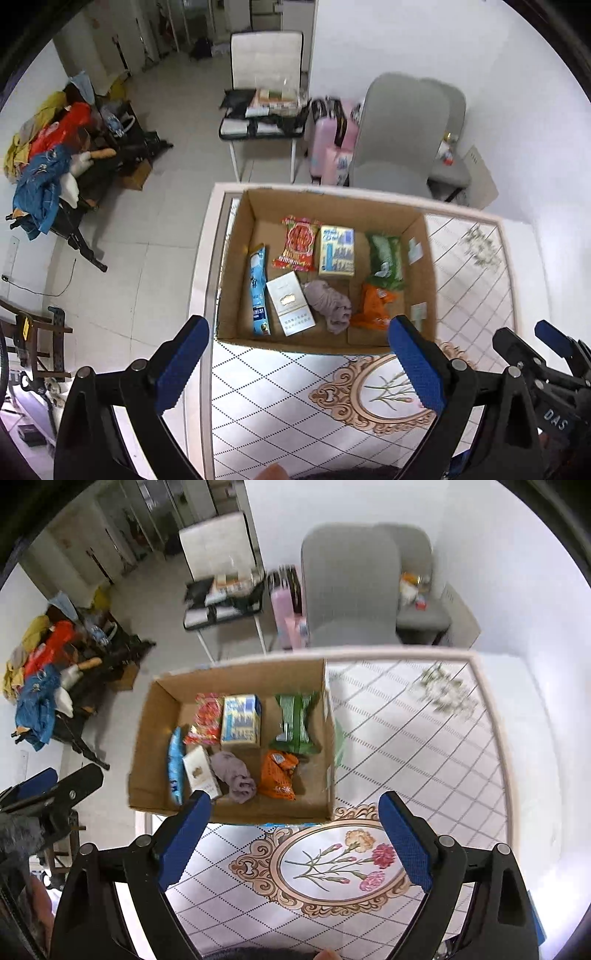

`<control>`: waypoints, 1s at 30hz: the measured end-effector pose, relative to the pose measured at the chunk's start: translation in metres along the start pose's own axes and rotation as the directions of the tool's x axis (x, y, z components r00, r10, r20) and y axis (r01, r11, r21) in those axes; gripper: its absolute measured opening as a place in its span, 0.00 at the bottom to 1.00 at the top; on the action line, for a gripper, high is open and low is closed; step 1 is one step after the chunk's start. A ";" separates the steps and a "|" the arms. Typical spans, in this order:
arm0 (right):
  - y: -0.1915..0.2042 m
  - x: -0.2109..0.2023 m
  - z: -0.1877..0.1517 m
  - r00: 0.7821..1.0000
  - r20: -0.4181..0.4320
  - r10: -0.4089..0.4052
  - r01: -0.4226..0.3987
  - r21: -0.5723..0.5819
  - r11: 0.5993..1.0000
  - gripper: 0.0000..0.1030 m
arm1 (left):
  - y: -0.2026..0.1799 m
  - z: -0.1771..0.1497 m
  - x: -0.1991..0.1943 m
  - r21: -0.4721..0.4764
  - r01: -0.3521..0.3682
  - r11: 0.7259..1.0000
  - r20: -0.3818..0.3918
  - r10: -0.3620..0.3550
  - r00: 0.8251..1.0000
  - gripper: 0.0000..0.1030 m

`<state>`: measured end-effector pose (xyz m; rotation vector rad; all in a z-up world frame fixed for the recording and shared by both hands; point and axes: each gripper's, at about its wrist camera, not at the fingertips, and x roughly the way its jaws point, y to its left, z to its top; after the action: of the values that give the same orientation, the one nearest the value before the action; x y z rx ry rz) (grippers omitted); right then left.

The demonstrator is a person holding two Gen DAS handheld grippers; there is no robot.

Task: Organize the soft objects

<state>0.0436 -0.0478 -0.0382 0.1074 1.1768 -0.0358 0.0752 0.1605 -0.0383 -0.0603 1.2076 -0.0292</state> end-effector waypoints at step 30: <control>-0.007 -0.182 -0.043 0.976 0.168 -0.139 0.147 -0.036 0.988 0.91 | -0.017 -0.058 -0.143 -0.001 -0.046 0.999 0.163 0.045 0.986 0.97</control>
<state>-0.0658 -0.0553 0.1129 -0.0231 1.0169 -0.1408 -0.0296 0.1492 0.0752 -0.0321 1.0447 0.0143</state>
